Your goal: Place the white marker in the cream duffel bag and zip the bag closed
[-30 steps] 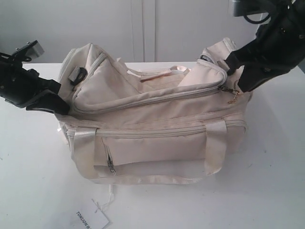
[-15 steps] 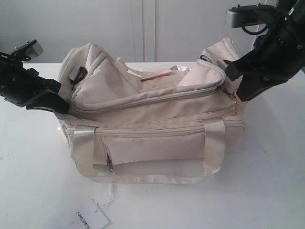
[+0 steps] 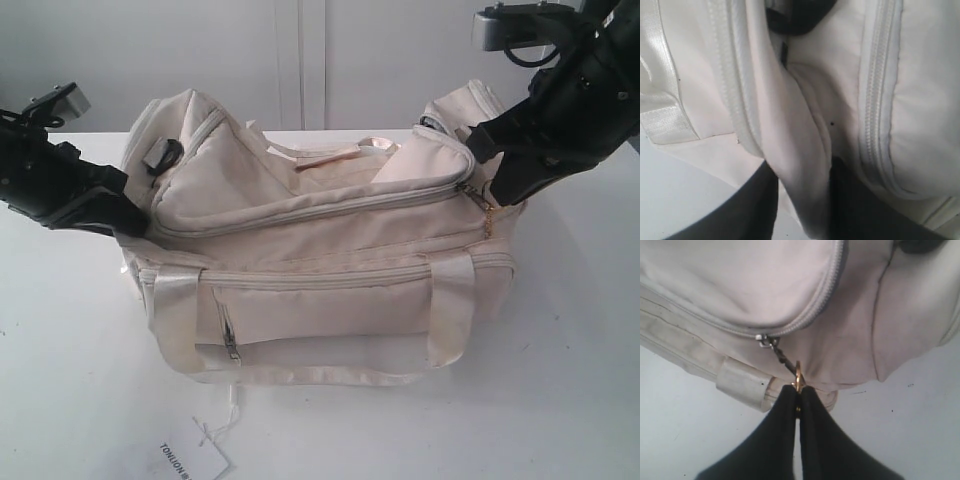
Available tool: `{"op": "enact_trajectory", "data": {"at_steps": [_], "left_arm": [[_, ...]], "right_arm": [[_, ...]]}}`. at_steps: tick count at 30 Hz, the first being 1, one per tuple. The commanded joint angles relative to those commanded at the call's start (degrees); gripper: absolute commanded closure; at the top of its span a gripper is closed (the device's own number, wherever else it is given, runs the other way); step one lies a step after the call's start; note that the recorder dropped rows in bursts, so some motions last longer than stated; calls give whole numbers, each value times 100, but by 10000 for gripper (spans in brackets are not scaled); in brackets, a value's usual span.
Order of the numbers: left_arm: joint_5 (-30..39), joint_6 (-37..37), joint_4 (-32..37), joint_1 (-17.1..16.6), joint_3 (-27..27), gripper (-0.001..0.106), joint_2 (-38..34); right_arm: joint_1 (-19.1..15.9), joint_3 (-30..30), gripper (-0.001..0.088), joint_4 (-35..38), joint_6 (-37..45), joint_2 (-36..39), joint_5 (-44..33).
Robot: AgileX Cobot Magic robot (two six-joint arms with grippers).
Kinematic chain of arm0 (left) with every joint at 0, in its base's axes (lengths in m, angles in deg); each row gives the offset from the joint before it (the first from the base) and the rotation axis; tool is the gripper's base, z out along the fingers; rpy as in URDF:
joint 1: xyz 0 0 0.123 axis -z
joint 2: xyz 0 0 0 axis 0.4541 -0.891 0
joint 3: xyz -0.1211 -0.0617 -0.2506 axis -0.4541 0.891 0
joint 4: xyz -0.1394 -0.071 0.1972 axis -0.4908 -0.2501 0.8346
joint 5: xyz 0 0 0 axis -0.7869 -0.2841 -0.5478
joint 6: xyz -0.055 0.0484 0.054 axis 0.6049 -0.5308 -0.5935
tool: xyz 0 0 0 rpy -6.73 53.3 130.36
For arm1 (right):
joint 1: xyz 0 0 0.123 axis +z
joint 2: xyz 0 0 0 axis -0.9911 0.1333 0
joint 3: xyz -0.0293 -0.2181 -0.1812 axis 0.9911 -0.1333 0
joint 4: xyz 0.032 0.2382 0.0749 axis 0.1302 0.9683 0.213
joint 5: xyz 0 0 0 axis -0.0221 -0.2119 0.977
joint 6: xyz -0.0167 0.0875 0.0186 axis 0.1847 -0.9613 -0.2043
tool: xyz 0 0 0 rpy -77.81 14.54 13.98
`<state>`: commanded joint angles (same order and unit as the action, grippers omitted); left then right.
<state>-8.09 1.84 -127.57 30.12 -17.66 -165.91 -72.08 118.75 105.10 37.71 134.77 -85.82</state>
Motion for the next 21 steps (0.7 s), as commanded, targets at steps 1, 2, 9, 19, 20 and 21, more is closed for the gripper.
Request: {"op": "enact_trajectory", "data": {"at_steps": [1,2,9,19,20,21], "left_arm": [[0,0,0,0,0,576,0],[0,0,0,0,0,568,12],[63,-134,339,-13,-65,567,269],[181,-650,766,-13,-204,570,816],[254,-910,756,-13,-204,570,873],[296,-1066,743,-13,-204,570,934]], "right_arm": [[0,0,868,0,0,0,0],[0,0,868,0,0,0,0],[0,0,868,0,0,0,0],[0,0,868,0,0,0,0],[0,0,868,0,0,0,0],[0,0,868,-2,0,0,11]]}}
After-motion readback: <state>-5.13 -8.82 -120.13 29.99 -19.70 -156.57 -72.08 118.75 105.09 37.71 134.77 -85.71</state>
